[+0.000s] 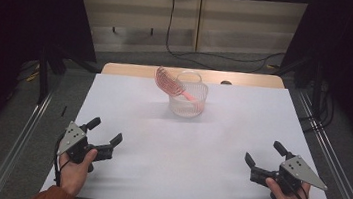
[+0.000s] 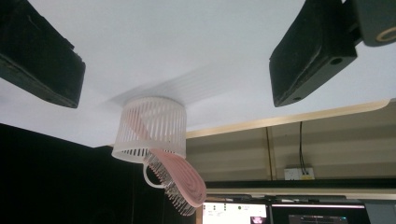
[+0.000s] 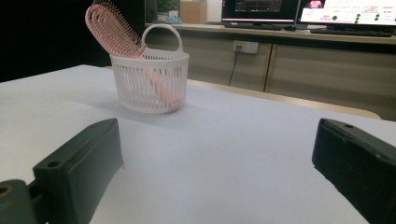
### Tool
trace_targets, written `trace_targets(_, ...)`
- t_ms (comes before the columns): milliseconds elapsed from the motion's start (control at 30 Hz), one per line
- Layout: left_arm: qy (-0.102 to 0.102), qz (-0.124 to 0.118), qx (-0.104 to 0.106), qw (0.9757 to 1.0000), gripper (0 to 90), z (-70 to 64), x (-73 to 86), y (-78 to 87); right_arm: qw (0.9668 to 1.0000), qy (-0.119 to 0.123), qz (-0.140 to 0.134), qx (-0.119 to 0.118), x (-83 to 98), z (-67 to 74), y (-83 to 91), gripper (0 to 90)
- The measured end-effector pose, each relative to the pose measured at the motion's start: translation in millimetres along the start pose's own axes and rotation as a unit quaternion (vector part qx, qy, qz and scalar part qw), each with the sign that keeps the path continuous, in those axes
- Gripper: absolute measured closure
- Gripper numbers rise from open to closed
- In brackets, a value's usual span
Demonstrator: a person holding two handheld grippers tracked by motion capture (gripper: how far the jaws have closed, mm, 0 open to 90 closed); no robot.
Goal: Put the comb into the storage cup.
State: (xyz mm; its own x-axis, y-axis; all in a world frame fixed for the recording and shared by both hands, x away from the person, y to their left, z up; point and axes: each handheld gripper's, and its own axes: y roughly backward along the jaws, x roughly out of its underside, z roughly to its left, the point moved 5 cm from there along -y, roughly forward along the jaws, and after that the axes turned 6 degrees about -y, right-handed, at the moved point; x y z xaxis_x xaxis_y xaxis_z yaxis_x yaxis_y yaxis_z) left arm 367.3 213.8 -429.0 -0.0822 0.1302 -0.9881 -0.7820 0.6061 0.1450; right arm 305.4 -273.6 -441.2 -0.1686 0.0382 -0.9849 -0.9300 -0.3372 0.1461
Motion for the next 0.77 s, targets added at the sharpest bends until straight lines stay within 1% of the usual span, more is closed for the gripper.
trace_targets(233, -0.008, 0.0, -0.012, 0.9999, 3.5, -0.4, 2.1, 13.8, 1.0, 0.001, 0.0, 0.001, 0.0, 0.5, 1.5, 1.1)
trace_targets(300, -0.006, 0.003, -0.012, 0.9999, 3.5, -0.6, 3.4, 18.5, 1.0, 0.001, 0.0, 0.0, 0.1, 0.3, 2.2, 1.1)
trace_targets(333, -0.001, 0.002, -0.015, 0.9999, 3.5, -1.1, 4.4, 21.2, 1.0, 0.0, -0.001, 0.002, 0.1, 0.1, 2.5, 1.1)
trace_targets(400, -0.003, 0.004, -0.025, 0.9997, 3.5, -0.3, 6.5, 26.9, 1.0, -0.002, -0.001, 0.003, -0.1, -0.9, 3.9, 1.1)
trace_targets(433, 0.003, 0.01, -0.03, 0.9995, 3.5, -0.4, 7.6, 28.2, 1.0, -0.001, -0.002, 0.004, -0.2, -1.3, 4.1, 1.1)
trace_targets(467, 0.01, 0.009, -0.029, 0.9995, 3.5, -0.4, 7.6, 29.4, 1.0, -0.002, -0.002, 0.004, -0.2, -1.6, 4.0, 1.1)
trace_targets(500, 0.014, 0.007, -0.03, 0.9994, 3.5, -0.5, 6.8, 30.0, 1.0, -0.002, -0.002, 0.005, -0.1, -1.6, 3.7, 1.1)
trace_targets(567, 0.011, 0.002, -0.031, 0.9995, 3.6, -2.2, 4.8, 29.0, 1.0, 0.0, -0.002, 0.004, 0.1, -0.7, 2.9, 1.2)
trace_targets(600, 0.018, -0.006, -0.03, 0.9994, 3.6, -3.1, 3.0, 29.4, 1.0, 0.001, -0.002, 0.003, 0.1, -0.1, 2.6, 1.2)
trace_targets(633, 0.017, -0.006, -0.031, 0.9994, 3.6, -3.3, 2.6, 29.7, 1.0, 0.001, -0.002, 0.003, 0.1, 0.1, 2.4, 1.2)
trace_targets(667, 0.014, 0.0, -0.033, 0.9994, 3.6, -3.7, 3.5, 29.2, 1.0, 0.001, -0.002, 0.002, 0.1, 0.1, 2.3, 1.2)
trace_targets(733, 0.023, -0.002, -0.023, 0.9995, 3.6, -4.6, 3.5, 27.3, 1.0, 0.001, -0.002, 0.003, 0.1, -0.3, 2.3, 1.3)
trace_targets(767, 0.025, -0.004, -0.023, 0.9994, 3.6, -4.4, 3.1, 26.5, 1.0, 0.0, -0.002, 0.003, 0.1, -0.5, 2.1, 1.3)
